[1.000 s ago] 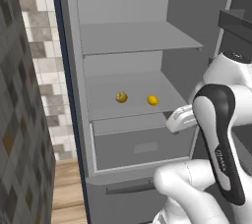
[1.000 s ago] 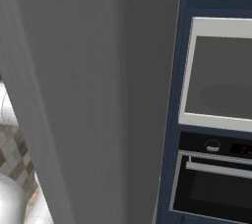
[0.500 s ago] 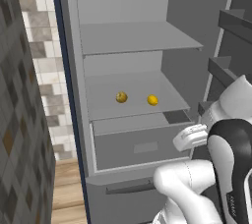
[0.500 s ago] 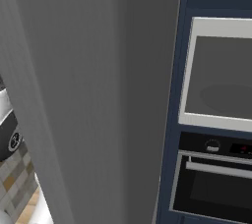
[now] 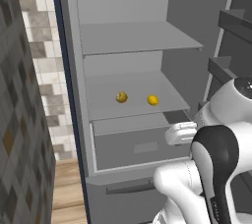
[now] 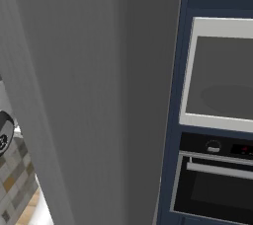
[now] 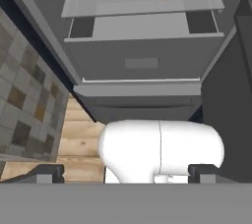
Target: Place the ketchup and condiment bottle from the counter to the top shelf of the fridge. If the existing items in the fridge are on the top shelf, move them to other shelves.
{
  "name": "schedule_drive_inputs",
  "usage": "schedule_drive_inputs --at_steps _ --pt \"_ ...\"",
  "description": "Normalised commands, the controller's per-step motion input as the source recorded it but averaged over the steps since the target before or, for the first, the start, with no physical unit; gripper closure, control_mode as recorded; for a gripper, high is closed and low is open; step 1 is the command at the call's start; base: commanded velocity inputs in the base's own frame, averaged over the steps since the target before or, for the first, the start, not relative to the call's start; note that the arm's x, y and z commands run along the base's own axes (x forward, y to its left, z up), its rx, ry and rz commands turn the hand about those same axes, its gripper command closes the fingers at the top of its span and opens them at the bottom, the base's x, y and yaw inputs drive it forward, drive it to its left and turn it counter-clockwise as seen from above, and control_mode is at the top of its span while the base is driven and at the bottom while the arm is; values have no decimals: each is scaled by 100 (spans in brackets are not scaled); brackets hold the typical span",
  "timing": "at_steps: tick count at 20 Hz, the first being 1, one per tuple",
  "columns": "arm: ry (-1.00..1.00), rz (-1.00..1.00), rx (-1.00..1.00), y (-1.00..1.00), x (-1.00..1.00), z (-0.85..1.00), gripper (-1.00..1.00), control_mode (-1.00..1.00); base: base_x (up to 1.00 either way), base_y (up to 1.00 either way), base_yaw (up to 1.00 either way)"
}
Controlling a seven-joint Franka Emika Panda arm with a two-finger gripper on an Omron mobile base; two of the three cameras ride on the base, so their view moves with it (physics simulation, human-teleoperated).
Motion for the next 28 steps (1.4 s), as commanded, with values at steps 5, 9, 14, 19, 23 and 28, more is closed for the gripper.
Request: schedule_drive_inputs --at_steps 5,9,14,19,23,28 --pt "0 0 0 0 -4 0 -100 100 -22 2 1" --pt "0 0 0 0 0 0 -100 100 -72 23 5" --pt "0 0 0 0 0 0 -100 100 -72 55 1" --pt "0 0 0 0 0 0 -100 100 -86 66 0" --pt "0 0 0 0 0 0 -100 100 -86 73 0" --pt "0 0 0 0 0 0 -100 100 -70 52 -31"
